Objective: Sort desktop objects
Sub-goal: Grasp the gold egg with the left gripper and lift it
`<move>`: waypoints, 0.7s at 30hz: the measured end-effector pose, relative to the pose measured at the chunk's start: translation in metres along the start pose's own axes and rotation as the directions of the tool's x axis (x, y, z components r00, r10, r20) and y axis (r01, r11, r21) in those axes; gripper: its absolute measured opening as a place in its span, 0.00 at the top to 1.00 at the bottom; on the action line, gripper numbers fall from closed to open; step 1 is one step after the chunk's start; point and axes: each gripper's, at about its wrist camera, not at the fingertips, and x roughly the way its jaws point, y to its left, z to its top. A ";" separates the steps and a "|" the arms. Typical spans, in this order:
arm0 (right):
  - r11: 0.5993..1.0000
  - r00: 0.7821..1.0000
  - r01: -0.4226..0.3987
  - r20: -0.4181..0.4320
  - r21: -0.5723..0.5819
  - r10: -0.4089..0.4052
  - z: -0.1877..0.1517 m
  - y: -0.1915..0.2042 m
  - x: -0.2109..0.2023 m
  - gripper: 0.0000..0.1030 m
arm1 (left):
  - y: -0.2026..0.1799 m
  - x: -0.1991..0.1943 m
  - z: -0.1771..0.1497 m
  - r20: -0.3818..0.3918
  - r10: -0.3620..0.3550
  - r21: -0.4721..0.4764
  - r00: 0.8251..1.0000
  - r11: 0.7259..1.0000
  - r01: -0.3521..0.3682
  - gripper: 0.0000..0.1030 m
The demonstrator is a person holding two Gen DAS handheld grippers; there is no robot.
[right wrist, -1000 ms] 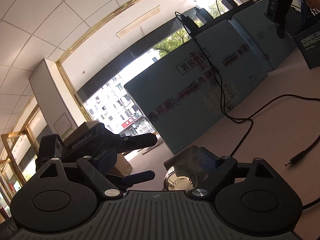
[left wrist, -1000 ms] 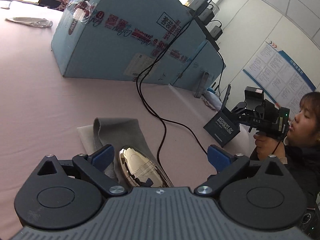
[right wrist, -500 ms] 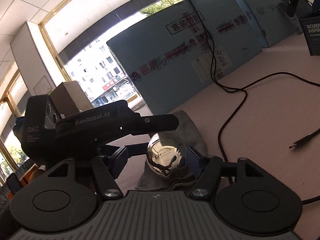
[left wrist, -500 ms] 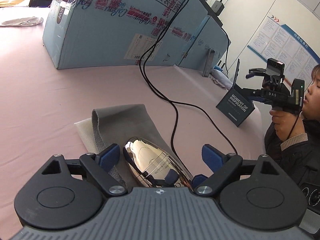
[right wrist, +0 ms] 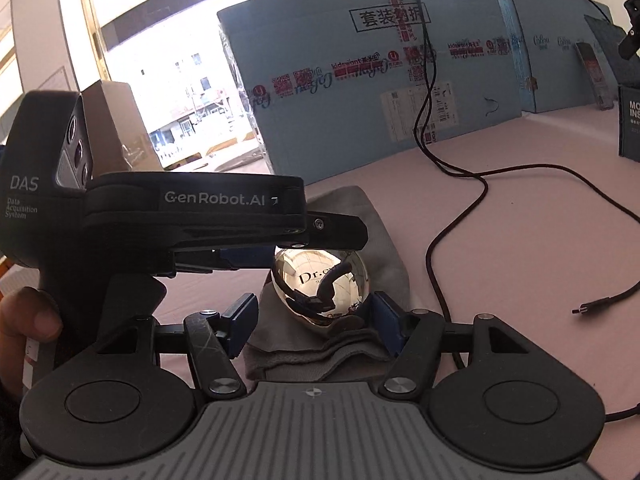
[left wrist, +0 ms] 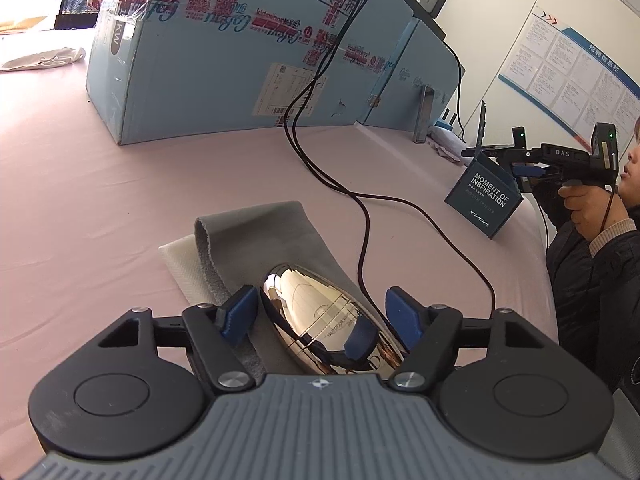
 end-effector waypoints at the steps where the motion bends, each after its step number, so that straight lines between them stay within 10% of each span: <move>1: 1.000 1.000 0.010 0.000 -0.004 -0.010 0.000 0.000 0.001 0.49 | 0.000 0.000 0.000 0.001 0.001 0.002 1.000 1.000 -0.001 0.37; 21: 0.986 0.980 0.053 0.199 -0.160 -0.021 0.005 0.031 -0.035 0.57 | -0.012 -0.051 0.008 0.124 -0.039 0.027 0.991 0.999 0.036 0.43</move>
